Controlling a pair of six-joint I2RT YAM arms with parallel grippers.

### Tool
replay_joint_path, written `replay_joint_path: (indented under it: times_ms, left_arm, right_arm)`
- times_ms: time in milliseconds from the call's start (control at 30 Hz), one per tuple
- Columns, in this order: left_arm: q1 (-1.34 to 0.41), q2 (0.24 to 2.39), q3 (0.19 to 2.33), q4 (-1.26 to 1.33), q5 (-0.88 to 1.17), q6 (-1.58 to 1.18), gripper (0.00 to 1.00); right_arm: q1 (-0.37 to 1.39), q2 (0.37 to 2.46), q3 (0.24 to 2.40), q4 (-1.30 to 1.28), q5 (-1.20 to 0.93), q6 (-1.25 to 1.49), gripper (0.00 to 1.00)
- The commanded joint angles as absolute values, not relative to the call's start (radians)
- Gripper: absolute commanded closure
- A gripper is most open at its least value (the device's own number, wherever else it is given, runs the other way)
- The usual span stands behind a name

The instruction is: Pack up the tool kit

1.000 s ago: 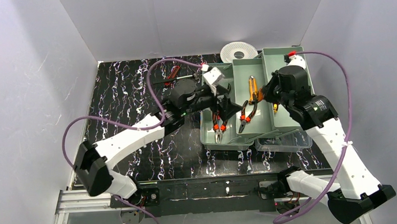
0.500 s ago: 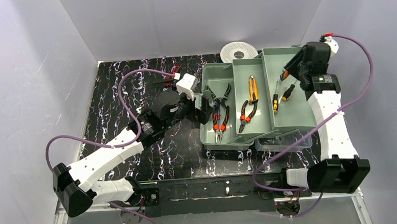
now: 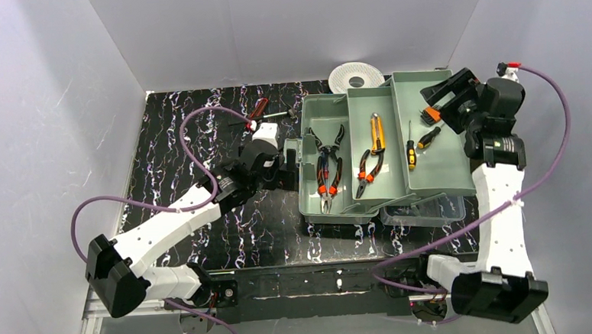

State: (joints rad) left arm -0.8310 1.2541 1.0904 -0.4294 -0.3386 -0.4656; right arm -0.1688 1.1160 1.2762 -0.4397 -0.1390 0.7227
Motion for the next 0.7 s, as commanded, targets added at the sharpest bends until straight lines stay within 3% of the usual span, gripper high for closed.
replay_joint_path:
  times_ms: [0,333,667]
  left_arm:
    - [-0.829,1.188,0.984,-0.338,-0.225,-0.463,0.02]
    - [-0.829,1.194,0.907,-0.144,-0.085,-0.431,0.02]
    - [-0.830,1.319,0.967,-0.143,-0.082,-0.472,0.02]
  right_arm:
    - [-0.170,1.003,1.199,-0.419,-0.156,0.710,0.14]
    - [-0.083,0.880,1.020,-0.287,-0.519,0.704,0.13]
    - [0.088,0.903,1.044,-0.252,-0.517,0.567,0.12]
